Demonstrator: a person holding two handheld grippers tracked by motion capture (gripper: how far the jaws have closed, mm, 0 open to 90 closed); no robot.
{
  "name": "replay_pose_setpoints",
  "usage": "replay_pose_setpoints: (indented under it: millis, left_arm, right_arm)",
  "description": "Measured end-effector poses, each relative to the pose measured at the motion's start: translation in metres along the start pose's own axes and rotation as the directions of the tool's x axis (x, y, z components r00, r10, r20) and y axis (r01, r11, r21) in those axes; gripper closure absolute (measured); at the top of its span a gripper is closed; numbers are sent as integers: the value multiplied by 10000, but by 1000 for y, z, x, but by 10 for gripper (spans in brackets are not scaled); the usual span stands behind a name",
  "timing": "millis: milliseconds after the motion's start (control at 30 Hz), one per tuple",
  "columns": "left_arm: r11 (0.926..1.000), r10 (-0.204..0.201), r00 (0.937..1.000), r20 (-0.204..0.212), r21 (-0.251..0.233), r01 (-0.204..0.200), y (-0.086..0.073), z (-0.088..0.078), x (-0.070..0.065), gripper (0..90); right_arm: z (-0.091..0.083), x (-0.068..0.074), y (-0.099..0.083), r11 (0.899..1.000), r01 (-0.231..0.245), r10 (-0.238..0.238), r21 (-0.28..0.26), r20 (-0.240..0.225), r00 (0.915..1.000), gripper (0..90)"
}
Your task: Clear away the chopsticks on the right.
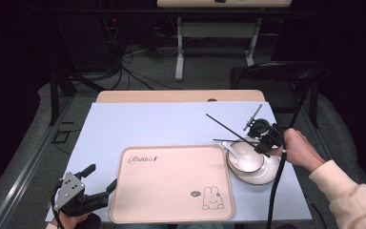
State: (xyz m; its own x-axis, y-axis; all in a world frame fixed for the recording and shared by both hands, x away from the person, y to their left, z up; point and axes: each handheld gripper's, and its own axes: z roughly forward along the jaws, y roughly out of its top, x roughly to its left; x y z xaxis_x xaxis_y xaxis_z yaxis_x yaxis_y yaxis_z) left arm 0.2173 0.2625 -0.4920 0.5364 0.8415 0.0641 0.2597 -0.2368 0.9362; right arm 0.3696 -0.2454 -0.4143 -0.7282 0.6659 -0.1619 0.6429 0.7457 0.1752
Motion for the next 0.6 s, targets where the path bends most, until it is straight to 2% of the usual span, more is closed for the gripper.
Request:
replay_pose_setpoints:
  millis: [67,133,300,367,400,433,533,600]
  left_arm:
    - [10000,7,10000,-8,-1,-7,0,0,0,146]
    - [10000,16,10000,-24,17,-16,0,0,0,146]
    - [10000,15,10000,-7,-1,-15,0,0,0,146]
    - [10000,19,10000,-13,7,-19,0,0,0,146]
    - [10000,15,10000,-18,9,-15,0,0,0,146]
    - [10000,15,10000,-18,9,-15,0,0,0,146]
    - [10000,22,10000,-13,1,-22,0,0,0,146]
    - [10000,20,10000,-25,6,-20,0,0,0,146]
  right_arm:
    - [-2,5,1,10000,12,-12,-8,-242,9997,850]
    - [-2,10,3,9999,-112,109,-107,-287,9995,851]
    - [0,24,5,9982,-582,571,-173,-550,9968,850]
    - [0,29,6,9957,-888,860,-261,-944,9918,850]
    - [0,35,7,9926,-1153,1098,-389,-1220,9864,850]
    - [0,35,7,9926,-1153,1098,-389,-1220,9864,850]
    - [0,46,9,9872,-1481,1369,-600,-1605,9775,849]
    - [-1,48,9,9855,-1556,1432,-677,-1605,9766,850]
